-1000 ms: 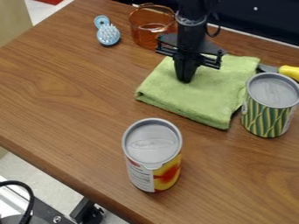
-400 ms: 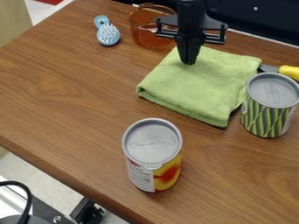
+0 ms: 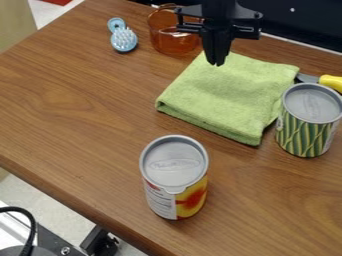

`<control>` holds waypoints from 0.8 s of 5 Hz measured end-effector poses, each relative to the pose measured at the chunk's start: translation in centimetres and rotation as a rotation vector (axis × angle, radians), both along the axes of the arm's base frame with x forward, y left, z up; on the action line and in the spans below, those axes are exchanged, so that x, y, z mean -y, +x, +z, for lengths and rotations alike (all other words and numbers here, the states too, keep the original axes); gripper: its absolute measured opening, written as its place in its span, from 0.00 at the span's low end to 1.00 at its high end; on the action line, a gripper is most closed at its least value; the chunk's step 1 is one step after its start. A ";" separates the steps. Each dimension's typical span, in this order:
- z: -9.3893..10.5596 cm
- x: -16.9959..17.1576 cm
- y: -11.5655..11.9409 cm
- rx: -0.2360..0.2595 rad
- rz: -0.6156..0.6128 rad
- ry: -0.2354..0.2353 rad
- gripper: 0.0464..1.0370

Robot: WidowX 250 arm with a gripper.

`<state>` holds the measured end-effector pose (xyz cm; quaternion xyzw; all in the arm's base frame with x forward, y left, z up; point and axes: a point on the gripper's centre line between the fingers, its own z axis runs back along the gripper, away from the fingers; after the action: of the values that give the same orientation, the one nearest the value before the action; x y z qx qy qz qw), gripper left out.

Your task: Moving the green cloth on the top of table

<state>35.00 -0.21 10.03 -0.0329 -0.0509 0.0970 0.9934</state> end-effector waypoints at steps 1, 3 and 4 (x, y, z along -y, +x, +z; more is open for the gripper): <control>0.9 -0.4 -0.3 0.012 -0.002 -0.004 0.01; 2.1 -4.1 -2.7 0.031 0.044 0.008 0.01; 1.6 -7.2 -4.4 0.038 0.083 0.042 0.01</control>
<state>30.61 7.03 11.63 -0.0118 -0.0731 0.1364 0.9879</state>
